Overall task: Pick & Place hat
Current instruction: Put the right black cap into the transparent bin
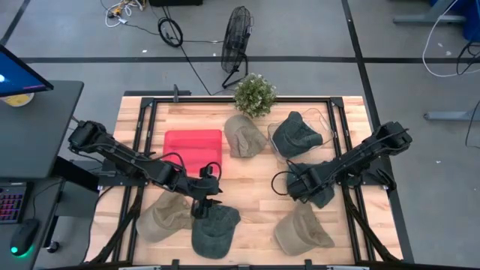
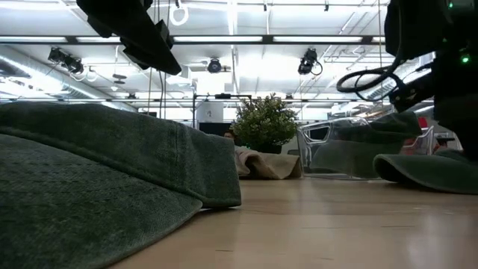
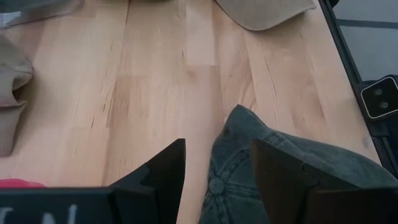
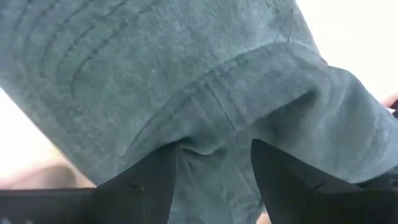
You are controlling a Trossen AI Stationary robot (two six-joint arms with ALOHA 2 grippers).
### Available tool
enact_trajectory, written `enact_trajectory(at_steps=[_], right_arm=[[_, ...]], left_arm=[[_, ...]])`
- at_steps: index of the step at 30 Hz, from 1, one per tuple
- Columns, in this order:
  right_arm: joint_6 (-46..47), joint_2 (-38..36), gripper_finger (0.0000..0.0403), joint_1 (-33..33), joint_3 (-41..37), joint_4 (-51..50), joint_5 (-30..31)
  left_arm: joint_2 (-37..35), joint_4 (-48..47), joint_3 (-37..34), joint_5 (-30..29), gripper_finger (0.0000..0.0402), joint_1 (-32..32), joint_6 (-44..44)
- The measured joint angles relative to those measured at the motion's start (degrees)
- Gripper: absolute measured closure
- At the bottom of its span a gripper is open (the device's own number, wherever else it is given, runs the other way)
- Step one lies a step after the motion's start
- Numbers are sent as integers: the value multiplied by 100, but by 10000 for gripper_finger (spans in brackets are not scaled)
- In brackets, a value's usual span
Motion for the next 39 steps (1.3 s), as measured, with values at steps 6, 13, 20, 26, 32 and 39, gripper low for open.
enact_trajectory(at_steps=[6,13,20,26,32,39], right_arm=[[49,-2,246,-20,-323,82,1],[-293,-2,389,-20,-505,306,-26],[-615,3,394,61,542,-1005,83],[-680,4,396,249,2192,-2591,748],[-2057,-109,400,336,3309,-2701,1865],[-4118,-138,401,139,3472,-2767,4333]], left_arm=[[0,-2,0,0,219,0,6],[0,-13,0,0,219,0,7],[0,-17,-2,-2,219,0,2],[0,-20,-4,-133,219,0,2],[0,-24,-4,-153,219,0,2],[0,-31,-4,-155,219,0,2]])
